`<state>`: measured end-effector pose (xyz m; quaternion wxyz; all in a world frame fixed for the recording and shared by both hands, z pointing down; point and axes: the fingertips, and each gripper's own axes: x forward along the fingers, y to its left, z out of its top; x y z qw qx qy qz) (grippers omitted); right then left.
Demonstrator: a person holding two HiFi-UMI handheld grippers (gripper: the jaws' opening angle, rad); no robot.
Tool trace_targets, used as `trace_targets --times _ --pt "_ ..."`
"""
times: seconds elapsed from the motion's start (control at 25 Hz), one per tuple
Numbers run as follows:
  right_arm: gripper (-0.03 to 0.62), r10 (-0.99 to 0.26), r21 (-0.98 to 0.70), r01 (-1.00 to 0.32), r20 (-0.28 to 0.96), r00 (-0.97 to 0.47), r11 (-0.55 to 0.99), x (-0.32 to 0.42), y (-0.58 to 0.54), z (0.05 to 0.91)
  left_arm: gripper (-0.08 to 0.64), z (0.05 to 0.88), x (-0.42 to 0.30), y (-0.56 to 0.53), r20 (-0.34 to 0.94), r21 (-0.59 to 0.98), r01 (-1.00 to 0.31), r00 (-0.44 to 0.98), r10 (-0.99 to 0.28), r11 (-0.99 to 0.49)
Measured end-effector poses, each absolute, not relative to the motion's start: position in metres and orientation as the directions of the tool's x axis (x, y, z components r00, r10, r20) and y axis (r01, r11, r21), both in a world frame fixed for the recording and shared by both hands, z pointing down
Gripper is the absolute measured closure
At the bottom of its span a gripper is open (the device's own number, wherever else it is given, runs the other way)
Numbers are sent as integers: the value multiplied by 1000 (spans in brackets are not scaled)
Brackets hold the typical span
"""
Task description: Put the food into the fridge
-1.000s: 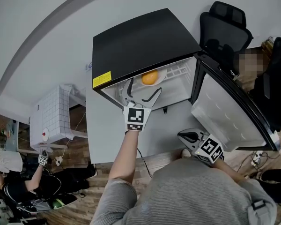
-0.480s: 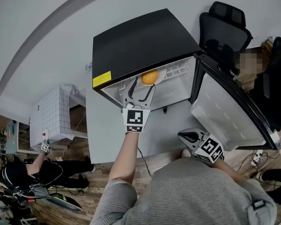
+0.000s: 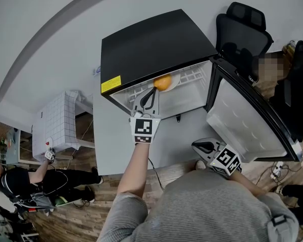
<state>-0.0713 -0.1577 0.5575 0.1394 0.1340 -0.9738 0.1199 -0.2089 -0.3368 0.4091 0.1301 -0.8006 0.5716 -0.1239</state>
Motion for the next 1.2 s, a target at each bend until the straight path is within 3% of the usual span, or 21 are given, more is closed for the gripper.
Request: trace_targets --times 1.2 --pt "580 -221 -191 -286 305 -926 939 -79 -154 557 548 456 -182 -277 108 -195 -901 374 -921 -388"
